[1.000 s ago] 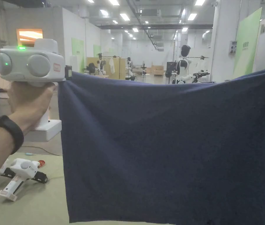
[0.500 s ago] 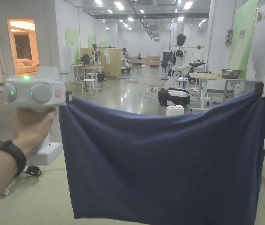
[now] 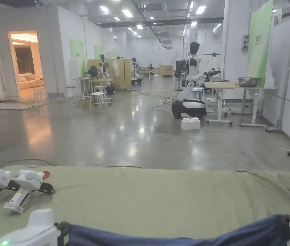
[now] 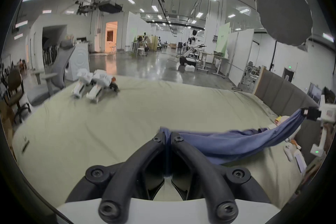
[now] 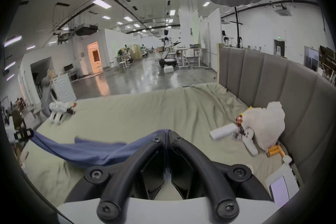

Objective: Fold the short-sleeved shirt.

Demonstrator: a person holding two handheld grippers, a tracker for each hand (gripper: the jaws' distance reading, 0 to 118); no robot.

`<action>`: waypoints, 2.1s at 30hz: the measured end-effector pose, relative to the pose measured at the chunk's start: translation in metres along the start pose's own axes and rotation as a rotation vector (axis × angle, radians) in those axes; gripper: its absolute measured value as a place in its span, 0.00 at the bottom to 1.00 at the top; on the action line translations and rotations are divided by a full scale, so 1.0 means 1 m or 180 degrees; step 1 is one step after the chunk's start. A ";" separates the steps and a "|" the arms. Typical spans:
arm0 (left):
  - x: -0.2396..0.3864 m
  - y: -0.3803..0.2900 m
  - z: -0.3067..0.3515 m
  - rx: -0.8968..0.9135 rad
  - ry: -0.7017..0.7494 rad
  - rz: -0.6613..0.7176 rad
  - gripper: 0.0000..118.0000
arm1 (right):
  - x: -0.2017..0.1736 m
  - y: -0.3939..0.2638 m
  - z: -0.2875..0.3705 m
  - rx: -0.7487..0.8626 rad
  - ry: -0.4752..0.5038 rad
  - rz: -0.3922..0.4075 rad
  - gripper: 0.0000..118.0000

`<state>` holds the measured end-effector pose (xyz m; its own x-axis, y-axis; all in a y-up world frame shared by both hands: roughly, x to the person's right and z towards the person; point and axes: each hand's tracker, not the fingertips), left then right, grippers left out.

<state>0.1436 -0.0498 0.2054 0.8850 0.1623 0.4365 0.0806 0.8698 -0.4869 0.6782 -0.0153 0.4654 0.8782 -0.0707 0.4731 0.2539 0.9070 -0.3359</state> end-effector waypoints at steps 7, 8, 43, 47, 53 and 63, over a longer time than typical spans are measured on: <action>-0.042 -0.112 0.108 -0.0248 0.0028 -0.0041 0.01 | 0.024 -0.127 0.123 -0.0164 0.0078 -0.0363 0.00; -0.041 -0.126 0.122 -0.0291 -0.0034 -0.0018 0.01 | 0.026 -0.143 0.138 -0.0308 0.0058 -0.0350 0.00; 0.029 -0.129 0.271 0.0916 0.0314 -0.0656 0.82 | -0.016 -0.183 0.250 0.0276 0.0042 -0.0139 0.65; 0.066 -0.095 0.296 0.1352 0.0309 -0.0634 0.82 | -0.045 -0.140 0.261 0.0606 0.0298 0.0088 0.65; 0.102 -0.080 0.327 0.1616 0.0272 -0.0940 0.57 | -0.070 -0.114 0.290 0.0931 0.0410 0.0255 0.45; 0.117 -0.074 0.341 0.1770 -0.0019 -0.1074 0.00 | -0.078 -0.114 0.299 0.1012 0.0337 0.0288 0.00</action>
<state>0.0848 0.0636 0.5504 0.8499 -0.1609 0.5019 0.1028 0.9846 0.1415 0.4593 0.0105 0.7103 0.9328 -0.0117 0.3603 0.0489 0.9944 -0.0942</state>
